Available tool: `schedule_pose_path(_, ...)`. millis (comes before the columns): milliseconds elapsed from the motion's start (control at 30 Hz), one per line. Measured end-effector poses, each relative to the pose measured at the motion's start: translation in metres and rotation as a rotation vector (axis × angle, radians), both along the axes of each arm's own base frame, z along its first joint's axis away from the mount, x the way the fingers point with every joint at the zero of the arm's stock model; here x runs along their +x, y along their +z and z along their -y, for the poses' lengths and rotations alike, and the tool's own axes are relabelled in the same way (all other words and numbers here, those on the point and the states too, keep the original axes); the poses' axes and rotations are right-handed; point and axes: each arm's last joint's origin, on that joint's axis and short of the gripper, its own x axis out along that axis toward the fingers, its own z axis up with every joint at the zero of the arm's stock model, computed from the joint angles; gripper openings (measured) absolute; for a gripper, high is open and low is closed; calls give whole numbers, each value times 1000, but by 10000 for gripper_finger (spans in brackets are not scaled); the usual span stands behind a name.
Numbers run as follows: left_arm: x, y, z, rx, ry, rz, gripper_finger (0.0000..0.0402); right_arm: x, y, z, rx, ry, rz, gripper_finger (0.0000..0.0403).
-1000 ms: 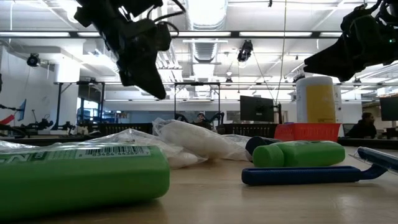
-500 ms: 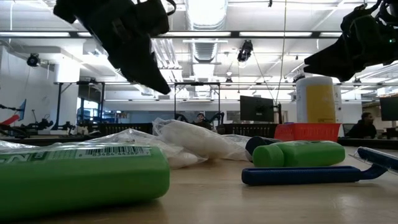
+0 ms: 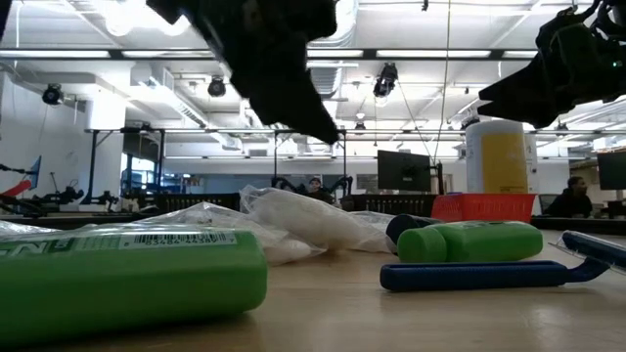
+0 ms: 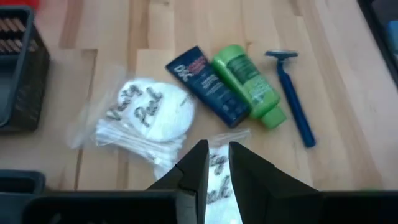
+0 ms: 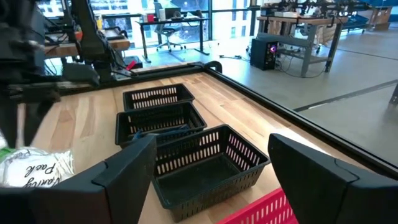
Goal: Pick & Place Travel size toiletries
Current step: Put the blue razor into the middle black bin
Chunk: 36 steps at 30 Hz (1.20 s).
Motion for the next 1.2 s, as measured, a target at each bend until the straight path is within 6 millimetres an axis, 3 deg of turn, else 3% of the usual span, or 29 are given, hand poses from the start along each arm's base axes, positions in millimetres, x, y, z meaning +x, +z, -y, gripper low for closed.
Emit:
schedule_pose_path(467,14,-6,35,-15,-32,-31,67,0,0,0,-1,0,-3,355)
schedule_pose_path(1200,11,-8,34,-6,-27,-37,67,0,0,0,-1,0,-5,364)
